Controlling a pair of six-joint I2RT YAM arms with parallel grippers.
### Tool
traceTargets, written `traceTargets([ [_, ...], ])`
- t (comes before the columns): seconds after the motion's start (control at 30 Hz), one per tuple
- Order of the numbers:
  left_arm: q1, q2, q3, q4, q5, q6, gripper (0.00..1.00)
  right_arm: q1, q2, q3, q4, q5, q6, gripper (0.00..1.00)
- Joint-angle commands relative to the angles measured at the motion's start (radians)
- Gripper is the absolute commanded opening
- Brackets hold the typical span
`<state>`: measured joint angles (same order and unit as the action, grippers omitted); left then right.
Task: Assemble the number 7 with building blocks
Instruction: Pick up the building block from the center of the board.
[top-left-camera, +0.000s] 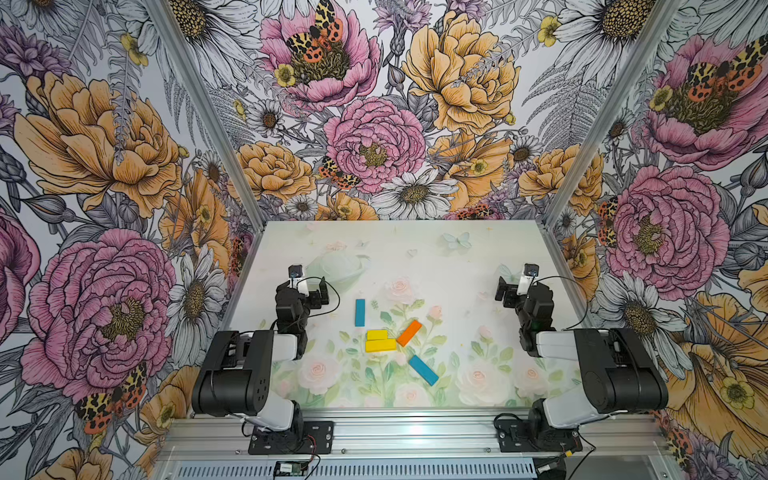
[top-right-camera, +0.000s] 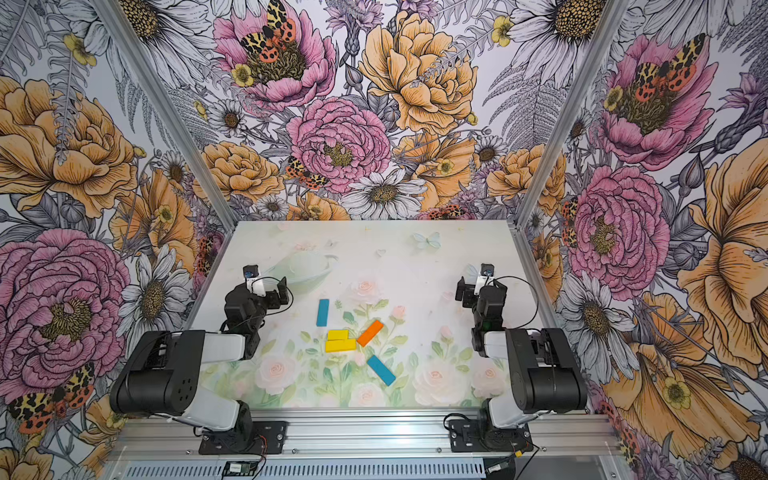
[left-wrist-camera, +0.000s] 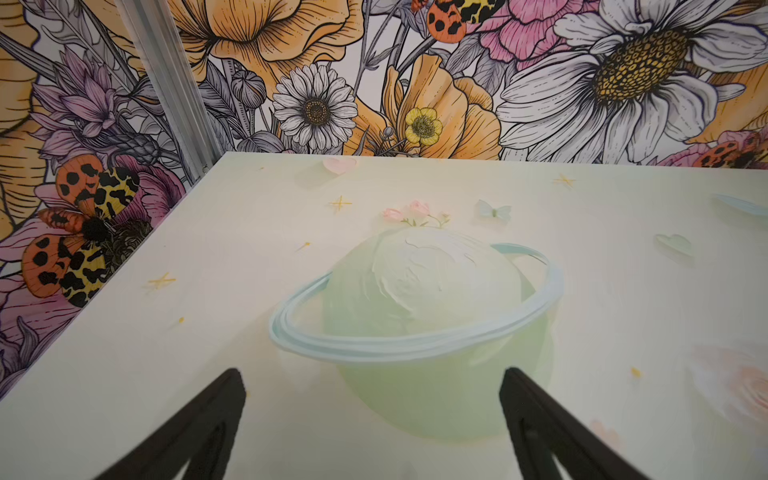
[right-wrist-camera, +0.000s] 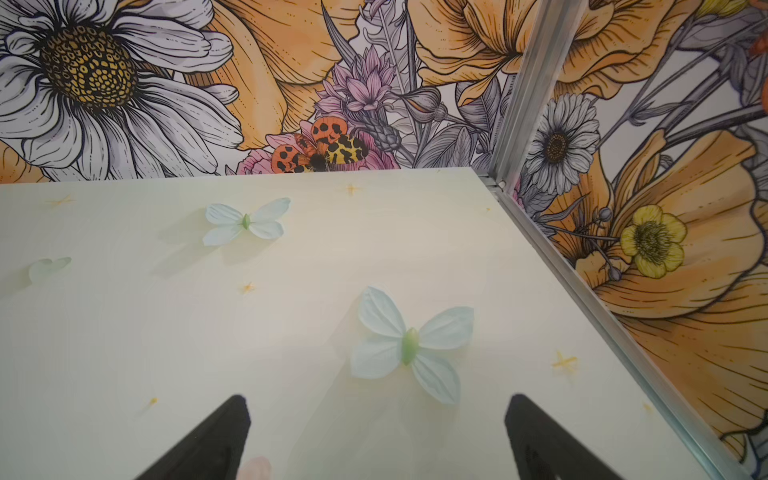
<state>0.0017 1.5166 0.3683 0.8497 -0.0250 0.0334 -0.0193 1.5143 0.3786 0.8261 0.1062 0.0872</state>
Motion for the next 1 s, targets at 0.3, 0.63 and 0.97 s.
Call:
traceTargets([
  [0.3,0.008,0.002,0.023,-0.007,0.001,0.0,0.99,-0.003,0.015,0.025,0.006,-0.013,-0.007,0.99],
  [0.63,0.014,0.002,0.024,-0.008,0.013,-0.006,0.99,-0.003,0.013,0.023,0.001,-0.014,-0.004,0.99],
  [0.97,-0.013,-0.019,0.05,-0.068,-0.057,0.002,0.99,-0.002,0.01,0.024,0.0,-0.007,-0.005,0.99],
])
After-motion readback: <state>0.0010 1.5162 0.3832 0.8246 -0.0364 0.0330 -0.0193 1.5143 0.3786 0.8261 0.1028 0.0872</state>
